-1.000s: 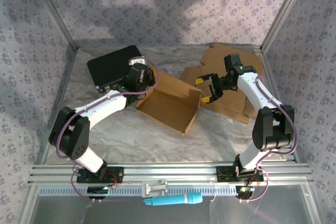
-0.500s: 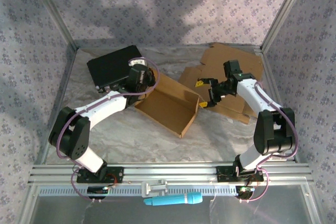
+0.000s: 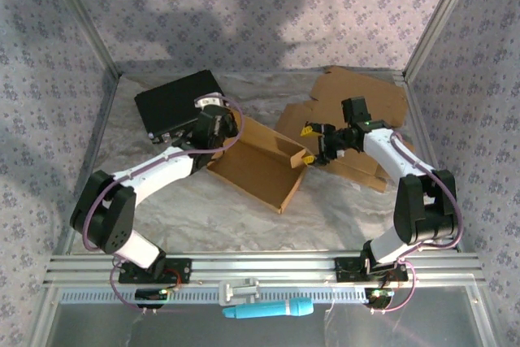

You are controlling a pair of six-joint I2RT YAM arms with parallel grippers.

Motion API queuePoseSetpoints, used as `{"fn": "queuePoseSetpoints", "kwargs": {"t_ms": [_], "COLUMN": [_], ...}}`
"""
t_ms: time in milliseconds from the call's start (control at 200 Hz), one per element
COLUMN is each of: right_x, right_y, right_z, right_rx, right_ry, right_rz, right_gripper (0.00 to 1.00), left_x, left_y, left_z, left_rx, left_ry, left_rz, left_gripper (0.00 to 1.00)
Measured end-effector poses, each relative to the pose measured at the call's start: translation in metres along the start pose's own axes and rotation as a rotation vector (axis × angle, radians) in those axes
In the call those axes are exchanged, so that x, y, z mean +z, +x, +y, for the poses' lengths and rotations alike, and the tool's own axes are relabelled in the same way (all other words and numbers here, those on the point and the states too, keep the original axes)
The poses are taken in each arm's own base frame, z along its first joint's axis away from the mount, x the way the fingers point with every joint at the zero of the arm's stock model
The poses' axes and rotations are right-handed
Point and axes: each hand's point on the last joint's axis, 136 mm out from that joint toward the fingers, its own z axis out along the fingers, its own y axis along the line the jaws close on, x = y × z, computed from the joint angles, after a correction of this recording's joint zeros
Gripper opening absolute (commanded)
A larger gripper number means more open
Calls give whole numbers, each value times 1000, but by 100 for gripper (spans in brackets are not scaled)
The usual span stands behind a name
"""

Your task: Fold the paper box

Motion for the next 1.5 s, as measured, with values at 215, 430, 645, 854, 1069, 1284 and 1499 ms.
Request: {"fn": "queuePoseSetpoints", "kwargs": {"t_ms": [215, 430, 645, 854, 1069, 1284, 1499], "right_x": [0, 8, 15, 11, 13, 15, 6], "right_y": [3, 8, 19, 25, 24, 23, 32], "right_z": [-2, -18, -36, -35, -39, -41, -25], "right_rx": [-77, -254, -410, -521, -589, -616, -692], "right_ry": [28, 102, 168, 177, 200, 212, 194], "right_rz": [-36, -107, -157, -182, -199, -226, -260], "right_gripper": [64, 60, 56, 56, 55, 56, 54], "left_x": [-9, -20, -29, -45, -70, -107, -140], "left_y": [5, 37, 66, 90, 95, 86, -4], "left_z": [8, 27, 45, 50, 57, 67, 21], "left_rx": [-37, -90, -129, -156, -219, -262, -234], "left_ry": [4, 2, -25, -38, -52, -90, -102], "left_rz": [-17, 30, 85, 173, 210, 229, 179], "left_gripper": [8, 10, 14, 36, 39, 44, 54]}}
